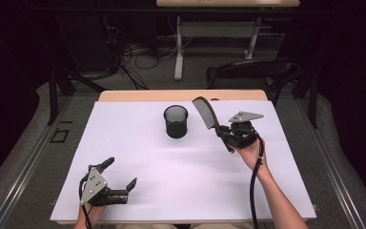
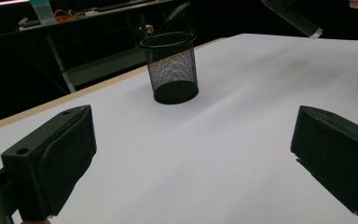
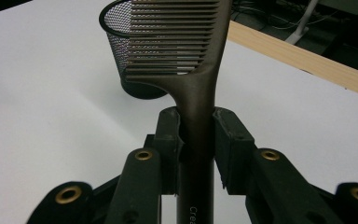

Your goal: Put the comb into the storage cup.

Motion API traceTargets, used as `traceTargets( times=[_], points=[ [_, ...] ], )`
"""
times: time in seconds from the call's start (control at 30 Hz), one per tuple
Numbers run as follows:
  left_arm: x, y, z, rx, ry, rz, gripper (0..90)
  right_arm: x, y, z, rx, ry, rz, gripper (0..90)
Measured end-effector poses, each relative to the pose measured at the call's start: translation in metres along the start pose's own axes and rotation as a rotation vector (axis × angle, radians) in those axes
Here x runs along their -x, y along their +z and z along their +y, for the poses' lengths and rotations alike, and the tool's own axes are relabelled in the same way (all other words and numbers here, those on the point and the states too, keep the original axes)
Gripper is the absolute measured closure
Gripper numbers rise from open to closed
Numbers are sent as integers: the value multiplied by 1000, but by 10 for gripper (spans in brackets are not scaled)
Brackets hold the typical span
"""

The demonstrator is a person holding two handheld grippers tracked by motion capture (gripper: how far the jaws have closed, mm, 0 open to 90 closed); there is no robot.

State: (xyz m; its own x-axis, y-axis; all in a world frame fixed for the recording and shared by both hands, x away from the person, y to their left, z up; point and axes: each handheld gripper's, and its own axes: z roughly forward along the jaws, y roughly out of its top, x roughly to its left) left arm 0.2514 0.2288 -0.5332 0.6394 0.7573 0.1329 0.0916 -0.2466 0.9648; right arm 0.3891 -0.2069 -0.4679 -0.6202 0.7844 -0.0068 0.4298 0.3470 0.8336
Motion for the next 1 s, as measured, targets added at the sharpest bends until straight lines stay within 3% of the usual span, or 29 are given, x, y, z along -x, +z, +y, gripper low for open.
traceTargets(
  times=[1.0],
  points=[
    [-2,-1,-1,2,-7,3,0,-6,9,22,74,-21,-16,725]
  ],
)
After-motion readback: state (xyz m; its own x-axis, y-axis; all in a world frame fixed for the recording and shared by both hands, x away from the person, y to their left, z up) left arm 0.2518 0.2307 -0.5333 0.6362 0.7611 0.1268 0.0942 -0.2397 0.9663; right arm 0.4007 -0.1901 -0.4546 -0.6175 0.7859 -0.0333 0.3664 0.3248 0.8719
